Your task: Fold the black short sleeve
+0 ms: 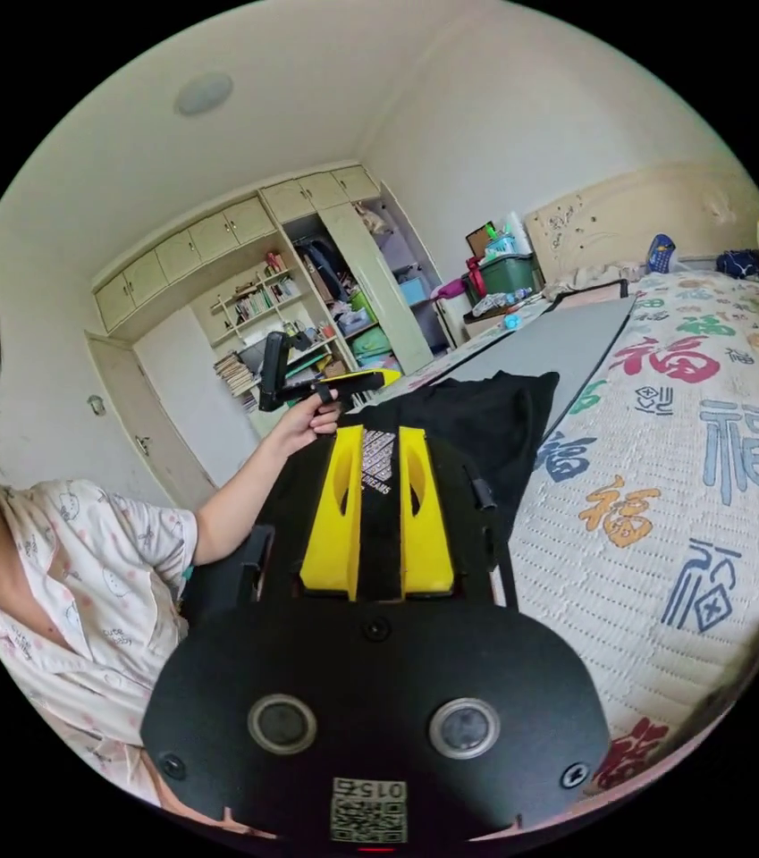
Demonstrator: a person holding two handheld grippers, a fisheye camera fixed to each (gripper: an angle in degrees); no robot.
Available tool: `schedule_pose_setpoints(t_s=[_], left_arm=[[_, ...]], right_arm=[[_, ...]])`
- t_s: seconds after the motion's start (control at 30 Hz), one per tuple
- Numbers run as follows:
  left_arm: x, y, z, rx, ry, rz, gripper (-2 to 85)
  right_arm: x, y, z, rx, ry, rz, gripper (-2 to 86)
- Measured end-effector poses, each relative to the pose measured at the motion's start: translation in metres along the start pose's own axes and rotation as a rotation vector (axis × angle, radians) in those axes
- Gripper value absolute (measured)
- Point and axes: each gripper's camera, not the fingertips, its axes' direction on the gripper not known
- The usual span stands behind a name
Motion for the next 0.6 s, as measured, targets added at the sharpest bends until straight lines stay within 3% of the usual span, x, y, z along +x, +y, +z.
schedule_pose_setpoints(t_s=[0.07,0.13,0.27,0.4,0.53,0.6], left_arm=[[-0.008,0.015,0.001,0.051,0.018,-0.007,5.8],[0.002,0.013,0.018,-0.031,0.072,0.084,6.6],[0.053,0.014,0.064,-0.135,0.428,0.333,8.2],[0.124,0.021,0.096,-0.181,0.743,0.596,9.6],[0.173,0.027,0.122,-0.231,0.814,0.719,10.6],[0.189,0.026,0.143,-0.251,0.757,0.712,10.1]], right_arm=[[-0.006,0.011,0.010,-0.039,0.121,-0.009,8.1],[-0.010,0.020,0.031,-0.119,0.262,-0.019,8.8],[-0.005,0.043,0.108,-0.336,0.516,-0.047,10.9],[0.022,0.062,0.152,-0.358,0.423,0.009,10.1],[0.044,0.077,0.176,-0.399,0.495,0.038,9.8],[0.059,0.083,0.181,-0.383,0.512,0.070,9.2]])
